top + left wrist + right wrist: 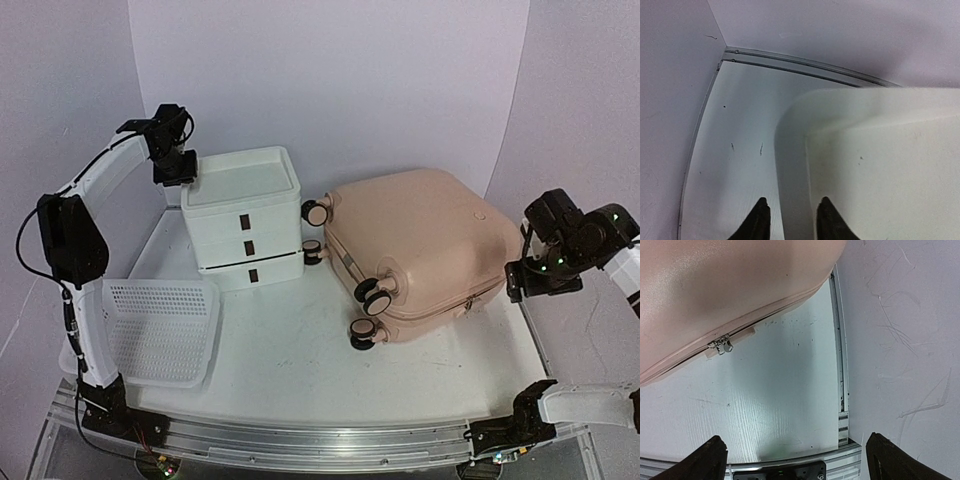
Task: Open, take out, and arrange the luggage
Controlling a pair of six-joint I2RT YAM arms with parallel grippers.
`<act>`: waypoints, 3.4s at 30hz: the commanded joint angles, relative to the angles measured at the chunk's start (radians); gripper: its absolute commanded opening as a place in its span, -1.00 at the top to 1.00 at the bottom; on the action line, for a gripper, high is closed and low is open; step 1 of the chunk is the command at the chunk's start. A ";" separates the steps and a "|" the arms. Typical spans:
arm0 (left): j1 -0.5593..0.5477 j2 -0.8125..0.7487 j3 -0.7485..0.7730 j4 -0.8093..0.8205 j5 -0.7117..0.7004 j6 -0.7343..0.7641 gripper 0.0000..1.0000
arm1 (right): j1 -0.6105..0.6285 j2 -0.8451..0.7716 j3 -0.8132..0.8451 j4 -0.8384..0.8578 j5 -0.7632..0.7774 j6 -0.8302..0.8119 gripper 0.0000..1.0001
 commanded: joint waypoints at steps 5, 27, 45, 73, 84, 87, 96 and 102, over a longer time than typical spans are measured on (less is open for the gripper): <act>0.078 0.123 0.220 0.003 -0.124 0.162 0.62 | -0.005 0.077 0.078 0.007 0.014 0.017 -0.97; 0.219 0.224 0.383 0.075 0.025 0.348 0.27 | -0.004 0.302 0.184 0.032 -0.053 0.040 -0.96; -0.070 -0.292 0.009 0.076 0.484 0.164 -0.99 | -0.005 0.335 0.219 0.065 -0.083 -0.003 -0.96; -0.828 0.001 -0.247 0.450 0.438 0.218 -0.94 | -0.004 0.145 0.032 0.260 -0.244 0.041 -0.97; -0.831 0.034 -0.236 0.430 0.321 0.180 -0.07 | -0.005 0.124 0.002 0.256 -0.257 0.012 -0.96; -0.829 0.008 -0.268 0.423 0.266 0.182 0.24 | -0.004 0.126 -0.010 0.255 -0.252 0.005 -0.97; -0.752 -0.039 -0.343 0.376 0.179 0.150 0.71 | -0.005 0.149 -0.030 0.245 -0.224 -0.014 -0.97; -0.657 -0.100 -0.429 0.375 0.179 0.146 0.81 | -0.005 0.150 -0.088 0.267 -0.275 -0.055 -0.96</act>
